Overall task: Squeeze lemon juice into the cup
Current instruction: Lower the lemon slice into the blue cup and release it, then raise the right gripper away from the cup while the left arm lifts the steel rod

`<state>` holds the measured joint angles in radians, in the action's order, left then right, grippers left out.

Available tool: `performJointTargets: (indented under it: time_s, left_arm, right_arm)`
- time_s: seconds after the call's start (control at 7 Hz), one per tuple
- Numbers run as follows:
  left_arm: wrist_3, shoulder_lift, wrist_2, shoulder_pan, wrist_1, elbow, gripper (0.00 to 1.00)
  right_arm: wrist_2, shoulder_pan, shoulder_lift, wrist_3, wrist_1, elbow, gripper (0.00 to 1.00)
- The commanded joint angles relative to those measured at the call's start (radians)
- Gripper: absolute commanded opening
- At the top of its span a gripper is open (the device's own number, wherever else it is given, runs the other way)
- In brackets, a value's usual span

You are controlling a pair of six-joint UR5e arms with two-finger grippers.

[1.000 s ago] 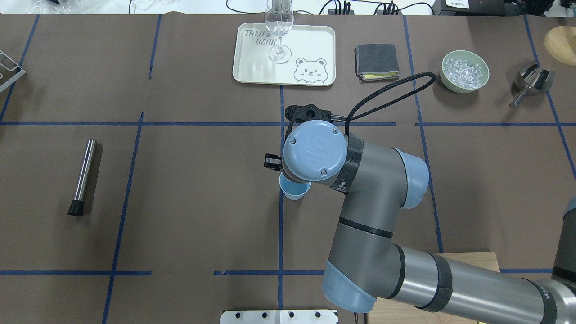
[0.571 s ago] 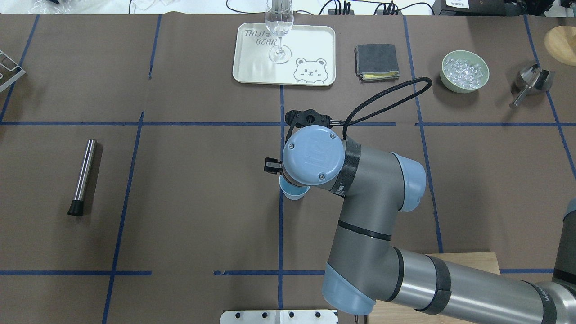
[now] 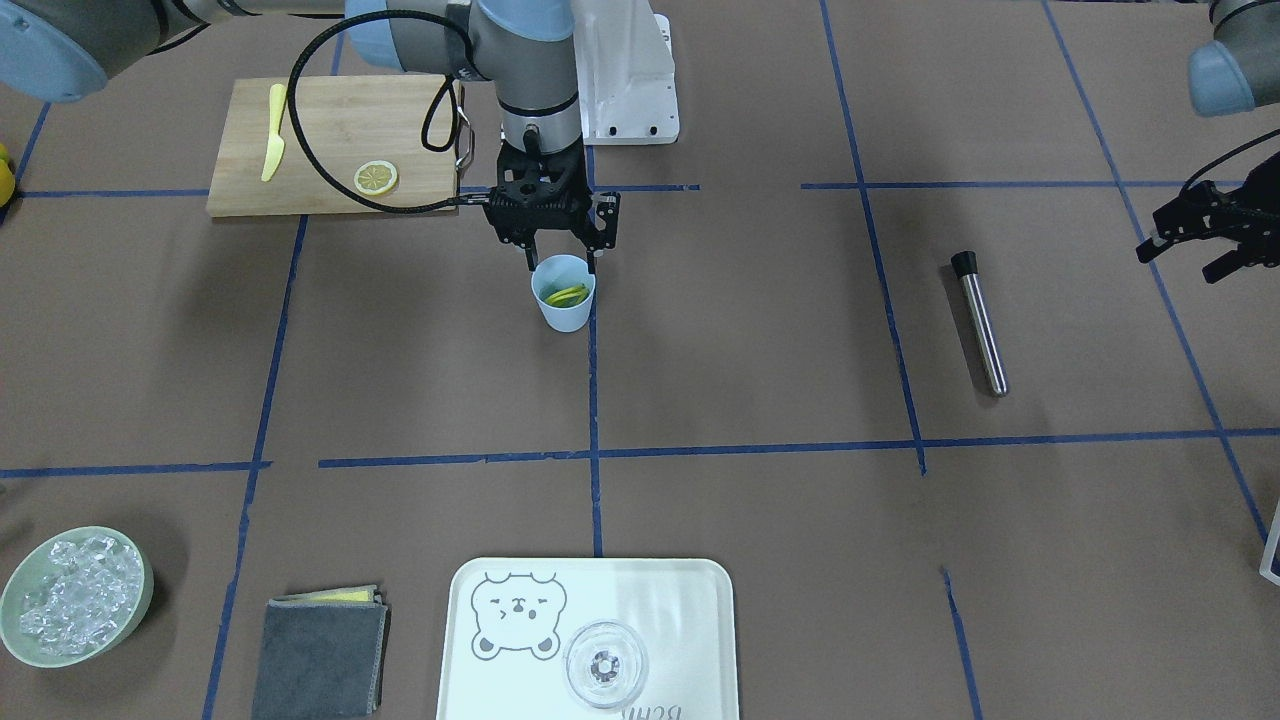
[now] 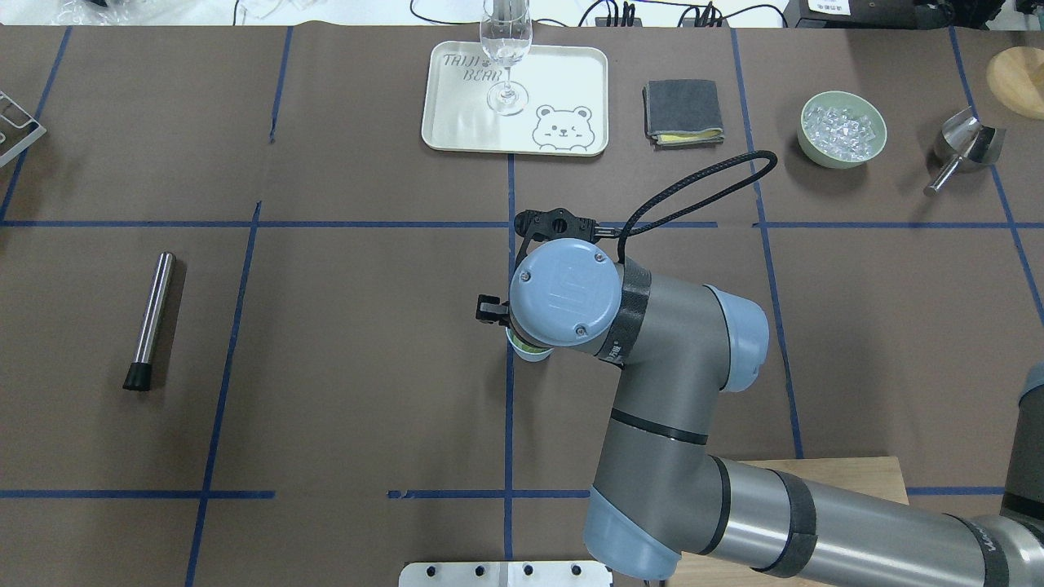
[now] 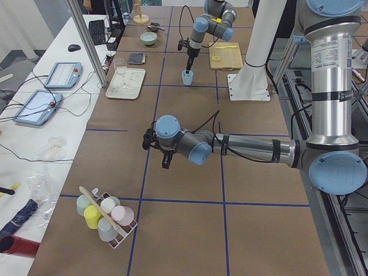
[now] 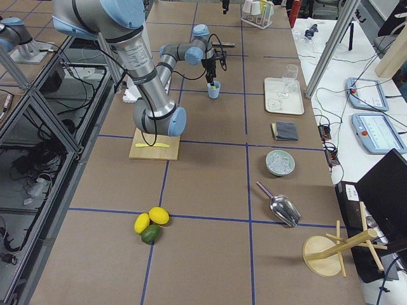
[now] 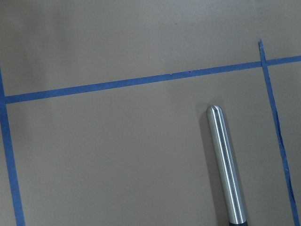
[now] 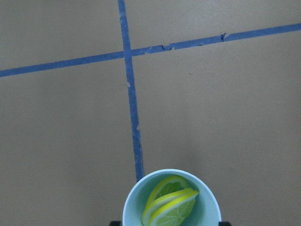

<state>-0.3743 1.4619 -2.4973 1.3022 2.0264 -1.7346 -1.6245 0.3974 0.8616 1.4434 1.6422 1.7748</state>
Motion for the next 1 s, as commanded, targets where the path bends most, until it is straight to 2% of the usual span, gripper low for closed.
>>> performJointTargets:
  time_s: [0.0,0.14,0.29,0.43,0.57,0.71,0.86]
  left_arm:
    - [-0.006,0.000,0.000,-0.003,-0.002,0.007,1.00]
    - [-0.012,0.005,0.006,-0.011,-0.005,0.020,1.00]
    - [-0.137,0.021,0.011,-0.050,-0.003,0.012,1.00]
    - [-0.249,0.035,0.035,-0.122,0.036,0.006,1.00]
    - [-0.394,0.063,0.134,-0.195,0.088,0.003,1.00]
    - [-0.476,0.096,0.228,-0.286,0.089,0.010,1.00]
    - [-0.482,0.125,0.277,-0.331,0.083,0.032,1.00]
  right_arm:
    - [-0.005,0.001,0.002,-0.001,0.002,0.006,0.85]
    - [-0.033,0.017,0.031,-0.003,0.013,0.055,1.00]
    - [-0.053,0.041,0.144,-0.014,0.011,0.177,1.00]
    - [-0.133,0.096,0.227,-0.050,0.010,0.255,1.00]
    - [-0.170,0.141,0.319,-0.114,0.011,0.326,1.00]
    - [-0.207,0.203,0.436,-0.221,0.005,0.395,1.00]
    - [-0.272,0.274,0.498,-0.310,0.002,0.405,1.00]
